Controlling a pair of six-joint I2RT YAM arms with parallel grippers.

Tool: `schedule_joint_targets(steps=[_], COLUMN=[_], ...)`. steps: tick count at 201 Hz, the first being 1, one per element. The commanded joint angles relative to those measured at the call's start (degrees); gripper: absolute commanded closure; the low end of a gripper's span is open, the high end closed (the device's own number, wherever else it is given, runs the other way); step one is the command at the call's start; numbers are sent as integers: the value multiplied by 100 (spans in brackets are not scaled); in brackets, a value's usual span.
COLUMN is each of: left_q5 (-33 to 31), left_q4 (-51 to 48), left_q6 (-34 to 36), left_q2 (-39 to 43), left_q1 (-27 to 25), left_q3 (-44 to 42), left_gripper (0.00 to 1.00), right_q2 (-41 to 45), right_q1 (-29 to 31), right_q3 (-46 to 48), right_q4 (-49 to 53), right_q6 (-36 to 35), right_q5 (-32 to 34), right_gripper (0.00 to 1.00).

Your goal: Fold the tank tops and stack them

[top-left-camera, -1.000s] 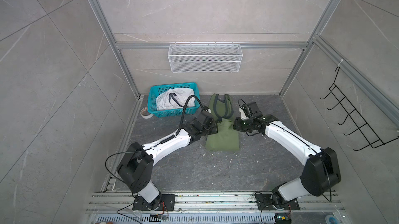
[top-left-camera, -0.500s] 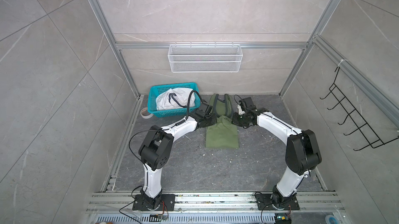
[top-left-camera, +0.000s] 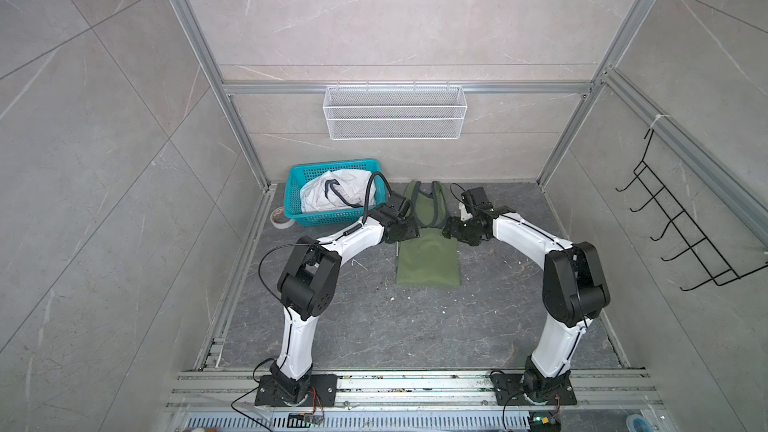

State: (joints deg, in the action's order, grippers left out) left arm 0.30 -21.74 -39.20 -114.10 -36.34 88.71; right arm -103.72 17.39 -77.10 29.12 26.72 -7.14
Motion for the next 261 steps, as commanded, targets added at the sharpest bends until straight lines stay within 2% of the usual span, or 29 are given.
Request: schedule_joint_targets(steps=[1,19,40,74,106,143,205,261], left_q5=[-419,-364,-3,167,-54,-340,-324,-284], left_q4=[-392,-253,-95,-108,-488,-934,-1131,-1168], left_q6=[202,168,335,730,1109,1237,1248,1257], left_q2=[1262,1663,1511,764,-145,-936,-1583,-1803], left_q1=[-39,-70,-65,-54,-19,21,48,56], left_q3=[-490,-1126,-1258,-532,507,1359,1927,2149], left_gripper=[34,35,36,40,42,43,46,59], right_q2=[864,1148,1117,793,212,-424,-1104,-1453], right_q1=[-4,-1,1,-239,-497,-714,-789,-785], right_q3=[547,1051,1317,1358,945,566,128,-23], right_q4=[79,-72,-331,-795,-932,-1108,-1177,-1194], right_q6=[-158,-134,-94,111,147,317,362,317], right_q5=[-91,-225,-393,-653,-921,-1182,-1362,-1503], right_gripper=[29,29,31,34,36,37,43,61])
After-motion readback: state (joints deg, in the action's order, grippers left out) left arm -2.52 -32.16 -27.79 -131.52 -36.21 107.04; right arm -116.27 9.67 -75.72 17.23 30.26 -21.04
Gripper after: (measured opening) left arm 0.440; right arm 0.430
